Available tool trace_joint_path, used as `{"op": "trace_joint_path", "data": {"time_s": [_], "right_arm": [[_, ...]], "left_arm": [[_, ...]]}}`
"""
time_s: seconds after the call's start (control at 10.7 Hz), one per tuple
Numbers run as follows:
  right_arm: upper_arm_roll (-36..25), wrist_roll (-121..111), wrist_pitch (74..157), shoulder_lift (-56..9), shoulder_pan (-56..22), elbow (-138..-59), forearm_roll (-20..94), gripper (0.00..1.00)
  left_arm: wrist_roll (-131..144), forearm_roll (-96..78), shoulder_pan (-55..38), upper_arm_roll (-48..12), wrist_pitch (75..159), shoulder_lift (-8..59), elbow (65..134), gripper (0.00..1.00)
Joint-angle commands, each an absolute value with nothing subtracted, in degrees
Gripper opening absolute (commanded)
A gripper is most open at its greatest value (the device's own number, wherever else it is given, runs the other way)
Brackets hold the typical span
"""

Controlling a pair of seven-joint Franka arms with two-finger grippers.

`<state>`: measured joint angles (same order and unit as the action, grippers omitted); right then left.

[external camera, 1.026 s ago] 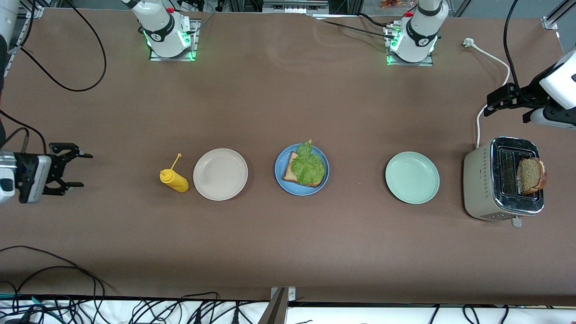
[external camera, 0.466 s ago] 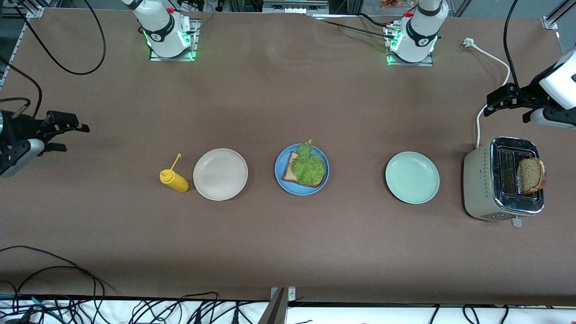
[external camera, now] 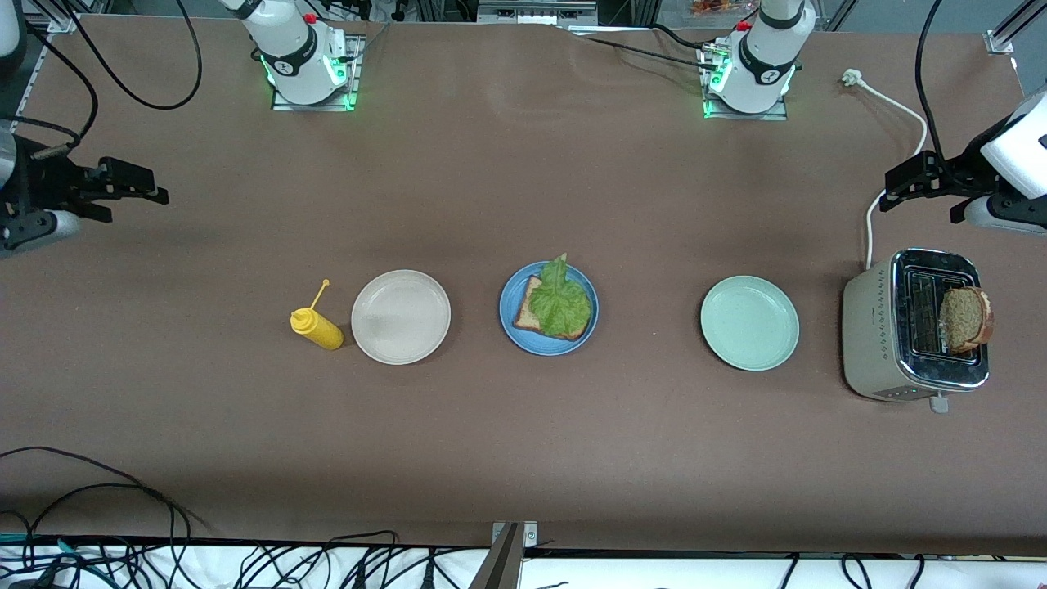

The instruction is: Make sandwich in blue plate with both arms

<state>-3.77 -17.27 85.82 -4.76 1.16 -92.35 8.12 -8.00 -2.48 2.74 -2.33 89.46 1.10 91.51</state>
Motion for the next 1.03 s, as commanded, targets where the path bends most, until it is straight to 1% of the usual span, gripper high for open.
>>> {"op": "trace_joint_path", "data": {"time_s": [0.0, 0.19, 0.93], "right_arm": [[-2.29, -9.94, 86.66, 1.66, 1.23, -96.59, 3.70, 1.00], [-2.29, -10.02, 86.49, 1.67, 1.32, -95.20, 3.25, 1.00], [-2.37, -8.35, 86.57, 0.97, 1.14, -93.16, 0.70, 1.00]], "left_arm": [[-8.17, -1.50, 3.51, -2.29, 88.77, 0.61, 91.41, 1.00], [-8.26, -1.49, 4.74, -2.37, 88.77, 0.70, 91.41, 1.00], [-8.17, -1.49, 4.75, -2.46, 88.77, 0.70, 91.41, 1.00]]}}
